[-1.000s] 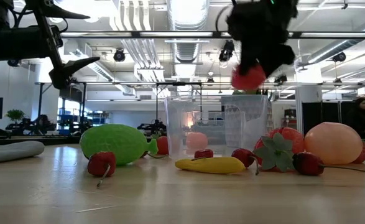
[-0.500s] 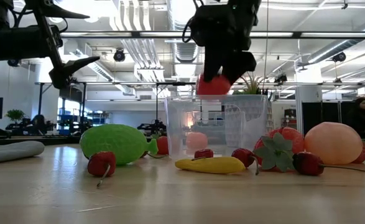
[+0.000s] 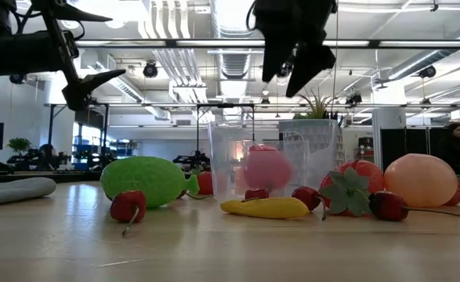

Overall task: Pick and placing Produce into tupperware
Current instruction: Put the red cherry into the transparent bin

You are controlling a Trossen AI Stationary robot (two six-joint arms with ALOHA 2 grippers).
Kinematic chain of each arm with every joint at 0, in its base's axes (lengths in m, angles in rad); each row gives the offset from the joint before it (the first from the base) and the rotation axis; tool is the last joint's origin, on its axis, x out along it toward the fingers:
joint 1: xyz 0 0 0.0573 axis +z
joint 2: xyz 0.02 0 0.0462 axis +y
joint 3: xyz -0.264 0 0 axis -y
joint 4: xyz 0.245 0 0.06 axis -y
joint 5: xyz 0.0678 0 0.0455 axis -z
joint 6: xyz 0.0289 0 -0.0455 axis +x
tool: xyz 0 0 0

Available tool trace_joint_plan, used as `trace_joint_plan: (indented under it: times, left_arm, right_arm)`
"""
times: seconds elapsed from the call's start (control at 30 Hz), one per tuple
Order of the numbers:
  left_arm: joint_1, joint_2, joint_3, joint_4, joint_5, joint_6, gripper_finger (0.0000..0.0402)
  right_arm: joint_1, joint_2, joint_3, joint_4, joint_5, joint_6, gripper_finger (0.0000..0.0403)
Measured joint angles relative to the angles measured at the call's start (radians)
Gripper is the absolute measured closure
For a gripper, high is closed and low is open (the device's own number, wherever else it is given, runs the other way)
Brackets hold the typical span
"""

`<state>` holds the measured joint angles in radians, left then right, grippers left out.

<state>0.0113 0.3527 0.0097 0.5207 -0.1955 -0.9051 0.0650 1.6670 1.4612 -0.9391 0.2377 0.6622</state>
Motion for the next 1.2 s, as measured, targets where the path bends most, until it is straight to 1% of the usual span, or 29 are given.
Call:
trace_joint_plan:
  times: [0.1, 0.17, 0.2, 0.33, 0.37, 0.43, 0.5, 0.6, 0.7, 0.87, 0.97, 1.07, 1.2]
  left_arm:
    - [0.000, 0.009, 0.000, 0.006, -0.002, 0.002, 0.0023]
    - [0.000, 0.022, 0.003, 0.023, 0.054, 0.027, 0.0023]
    - [0.000, 0.031, 0.008, 0.021, 0.111, 0.061, 0.0023]
    - [0.000, 0.089, 0.060, 0.010, 0.408, 0.213, 0.0023]
    - [0.000, 0.114, 0.078, 0.002, 0.462, 0.238, 0.0023]
    - [0.000, 0.181, 0.128, -0.073, 0.520, 0.281, 0.0023]
    - [0.000, 0.256, 0.187, -0.208, 0.529, 0.364, 0.0023]
    - [0.000, 0.385, 0.282, -0.380, 0.515, 0.550, 0.0023]
    - [0.000, 0.524, 0.346, -0.465, 0.491, 0.669, 0.0023]
    - [0.000, 0.729, 0.409, -0.446, 0.491, 0.702, 0.0023]
    - [0.000, 0.819, 0.441, -0.420, 0.506, 0.701, 0.0023]
    - [0.000, 0.877, 0.459, -0.349, 0.541, 0.701, 0.0023]
    - [0.002, 0.919, 0.457, -0.257, 0.557, 0.684, 0.0023]
  right_arm:
    - [0.000, -0.033, 0.000, -0.028, 0.067, 0.035, 0.0038]
    - [0.000, -0.051, 0.000, -0.056, 0.086, 0.040, 0.0038]
    - [0.000, -0.058, -0.001, -0.073, 0.094, 0.040, 0.0038]
    - [0.000, -0.073, -0.002, -0.139, 0.117, 0.041, 0.0038]
    - [0.000, -0.074, -0.002, -0.159, 0.122, 0.041, 0.0038]
    - [0.000, -0.074, -0.004, -0.186, 0.130, 0.041, 0.0038]
    - [0.000, -0.071, -0.006, -0.198, 0.131, 0.041, 0.0038]
    - [0.000, -0.068, -0.007, -0.205, 0.130, 0.040, 0.0038]
    - [0.000, -0.069, -0.007, -0.218, 0.125, 0.040, 0.0038]
    - [0.003, -0.082, -0.007, -0.269, 0.124, 0.038, 0.0038]
    - [0.026, -0.106, -0.007, -0.265, 0.156, 0.014, 0.0038]
    - [0.071, -0.165, -0.008, -0.214, 0.238, -0.039, 0.0038]
    - [0.133, -0.281, -0.008, -0.166, 0.391, -0.095, 0.0038]
